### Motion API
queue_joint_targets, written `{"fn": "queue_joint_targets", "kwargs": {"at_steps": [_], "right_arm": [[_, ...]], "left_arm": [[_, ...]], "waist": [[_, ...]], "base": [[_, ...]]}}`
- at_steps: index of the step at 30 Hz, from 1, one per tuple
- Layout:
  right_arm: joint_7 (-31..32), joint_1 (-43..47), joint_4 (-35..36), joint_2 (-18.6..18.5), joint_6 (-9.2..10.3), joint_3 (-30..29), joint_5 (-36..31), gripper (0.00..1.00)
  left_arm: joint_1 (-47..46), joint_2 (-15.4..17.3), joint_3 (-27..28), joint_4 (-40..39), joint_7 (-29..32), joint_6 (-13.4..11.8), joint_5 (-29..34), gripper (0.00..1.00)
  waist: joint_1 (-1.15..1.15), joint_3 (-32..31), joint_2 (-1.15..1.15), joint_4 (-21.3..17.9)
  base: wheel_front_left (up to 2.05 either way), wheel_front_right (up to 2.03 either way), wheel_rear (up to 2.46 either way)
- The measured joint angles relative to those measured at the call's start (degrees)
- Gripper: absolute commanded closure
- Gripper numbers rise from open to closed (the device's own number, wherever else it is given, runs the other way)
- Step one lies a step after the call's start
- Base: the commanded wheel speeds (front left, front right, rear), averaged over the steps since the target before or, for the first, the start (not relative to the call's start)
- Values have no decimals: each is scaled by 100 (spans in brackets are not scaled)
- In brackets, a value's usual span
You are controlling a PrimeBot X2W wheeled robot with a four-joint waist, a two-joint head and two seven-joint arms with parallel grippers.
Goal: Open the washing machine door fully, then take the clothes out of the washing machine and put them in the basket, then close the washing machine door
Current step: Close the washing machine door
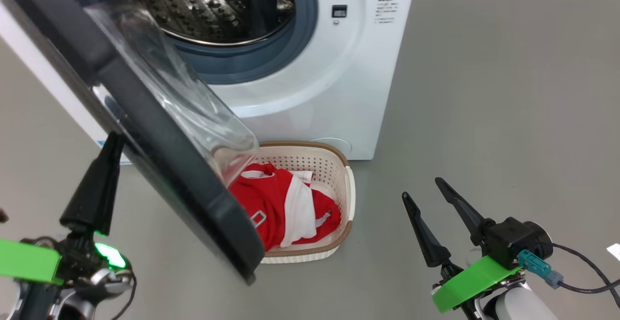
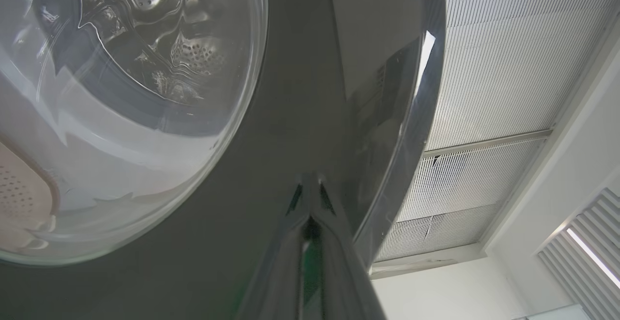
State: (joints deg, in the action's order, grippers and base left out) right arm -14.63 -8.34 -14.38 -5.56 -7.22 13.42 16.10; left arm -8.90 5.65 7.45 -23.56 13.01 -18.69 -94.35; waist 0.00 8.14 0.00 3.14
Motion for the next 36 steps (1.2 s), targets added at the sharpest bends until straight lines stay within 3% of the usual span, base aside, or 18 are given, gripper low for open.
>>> {"fn": "queue_joint_targets", "kwargs": {"at_steps": [15, 25, 36], "right_arm": [[0, -47, 59, -18, 0, -10, -1, 0], [0, -285, 182, -41, 0, -5, -2, 0], [0, -369, 234, -42, 0, 10, -3, 0]], "left_arm": [[-883, -109, -310, 634, -229, 118, 270, 100], [-1631, -221, -442, 1243, -514, 414, 360, 100], [-2325, -278, -542, 1748, -703, 570, 457, 100]], "waist": [[0, 239, 0, -470], [0, 505, 0, -592], [0, 796, 0, -755]], "base": [[0, 0, 0], [0, 0, 0], [0, 0, 0]]}}
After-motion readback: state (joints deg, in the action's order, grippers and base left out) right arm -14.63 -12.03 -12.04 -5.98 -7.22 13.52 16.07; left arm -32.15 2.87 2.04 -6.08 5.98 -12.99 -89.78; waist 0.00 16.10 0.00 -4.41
